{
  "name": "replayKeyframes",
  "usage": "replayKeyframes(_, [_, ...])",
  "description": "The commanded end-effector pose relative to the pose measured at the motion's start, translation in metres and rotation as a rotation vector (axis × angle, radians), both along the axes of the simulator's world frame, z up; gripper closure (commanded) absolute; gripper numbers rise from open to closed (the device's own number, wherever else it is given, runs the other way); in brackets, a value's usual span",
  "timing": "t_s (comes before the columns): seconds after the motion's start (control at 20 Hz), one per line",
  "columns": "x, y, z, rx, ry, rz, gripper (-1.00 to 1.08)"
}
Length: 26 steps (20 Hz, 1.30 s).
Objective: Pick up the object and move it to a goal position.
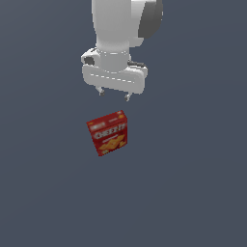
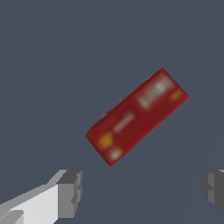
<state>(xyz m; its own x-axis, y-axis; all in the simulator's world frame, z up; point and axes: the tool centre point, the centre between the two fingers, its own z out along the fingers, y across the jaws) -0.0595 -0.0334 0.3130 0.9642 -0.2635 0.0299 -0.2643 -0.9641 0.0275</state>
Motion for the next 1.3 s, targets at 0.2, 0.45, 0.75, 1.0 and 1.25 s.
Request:
replayKeyframes(0.2, [0.009,-0.006,-0.015,0.013,0.000,-0.184,-0.92])
replayKeyframes(0.45, [0.016,-0.011,-0.026,0.022,0.000,-0.327,-0.92])
replayKeyframes(0.75, [0.024,-0.018,-0.041,0.030,0.002,-0.498,-0.92])
replayKeyframes(1.0, [0.030,-0.023,-0.052,0.036,0.003,-0.636,-0.92])
replayKeyframes(1.25, [0.034,-0.027,-0.062,0.039,0.004,-0.742,-0.92])
